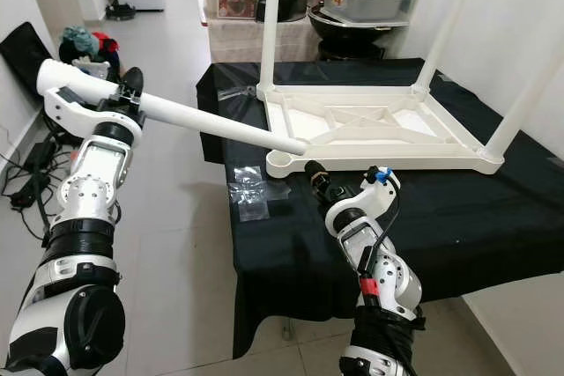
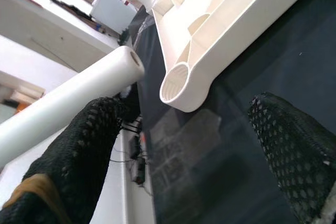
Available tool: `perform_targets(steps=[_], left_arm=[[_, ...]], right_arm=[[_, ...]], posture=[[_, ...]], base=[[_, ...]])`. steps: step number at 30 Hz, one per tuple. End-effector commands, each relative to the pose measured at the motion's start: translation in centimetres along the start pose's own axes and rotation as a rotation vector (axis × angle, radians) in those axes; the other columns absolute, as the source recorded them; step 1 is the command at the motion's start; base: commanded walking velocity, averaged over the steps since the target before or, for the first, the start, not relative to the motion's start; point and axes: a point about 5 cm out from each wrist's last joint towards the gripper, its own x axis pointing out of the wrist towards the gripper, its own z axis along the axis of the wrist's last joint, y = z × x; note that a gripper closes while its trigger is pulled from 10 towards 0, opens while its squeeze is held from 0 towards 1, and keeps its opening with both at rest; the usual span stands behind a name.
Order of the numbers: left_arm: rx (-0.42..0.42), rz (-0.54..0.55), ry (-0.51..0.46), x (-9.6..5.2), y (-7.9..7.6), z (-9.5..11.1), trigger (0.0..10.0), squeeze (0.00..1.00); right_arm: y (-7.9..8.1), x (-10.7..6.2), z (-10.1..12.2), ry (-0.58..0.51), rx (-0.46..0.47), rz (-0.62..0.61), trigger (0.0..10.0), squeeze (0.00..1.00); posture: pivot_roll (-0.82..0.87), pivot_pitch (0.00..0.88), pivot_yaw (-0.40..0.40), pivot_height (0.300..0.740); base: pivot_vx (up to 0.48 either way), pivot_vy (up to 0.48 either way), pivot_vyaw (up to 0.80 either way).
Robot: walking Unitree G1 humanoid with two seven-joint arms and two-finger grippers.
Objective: Building children table
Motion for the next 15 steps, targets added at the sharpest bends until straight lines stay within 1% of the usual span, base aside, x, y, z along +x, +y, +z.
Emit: perform_targets(steps=[1, 3, 8, 13, 15], left_arm=[[-0.033, 0.024, 0.027, -0.1, 0.6, -0.7, 0.0, 0.0], [-0.044, 0.035, 0.042, -0.1, 0.8, -1.2, 0.0, 0.0], [-0.052, 0.036, 0.055, -0.1, 0.8, -1.4, 0.0, 0.0], [-0.081, 0.059, 0.087, -0.3, 1.5, -2.2, 0.0, 0.0], [-0.091, 0.061, 0.098, -0.4, 1.6, -2.5, 0.0, 0.0]], right_arm=[[0.6, 0.2, -0.1, 0.009, 0.059, 0.016, 10.0, 0.0], [1.2, 0.3, -0.6, 0.03, 0.088, 0.033, 10.0, 0.0], [1.4, 0.5, -0.8, 0.044, 0.106, 0.035, 10.0, 0.0], [1.8, 0.7, -1.0, 0.051, 0.16, 0.048, 10.0, 0.0], [1.9, 0.8, -1.0, 0.051, 0.175, 0.048, 10.0, 0.0]], posture=[[0.04, 0.0, -0.059, 0.74], [0.04, 0.0, -0.057, 0.74], [0.04, 0.0, -0.058, 0.74], [0.04, 0.0, -0.059, 0.74], [0.04, 0.0, -0.059, 0.74]], base=[[0.0, 0.0, 0.0], [0.0, 0.0, 0.0], [0.0, 0.0, 0.0], [0.0, 0.0, 0.0], [0.0, 0.0, 0.0]])
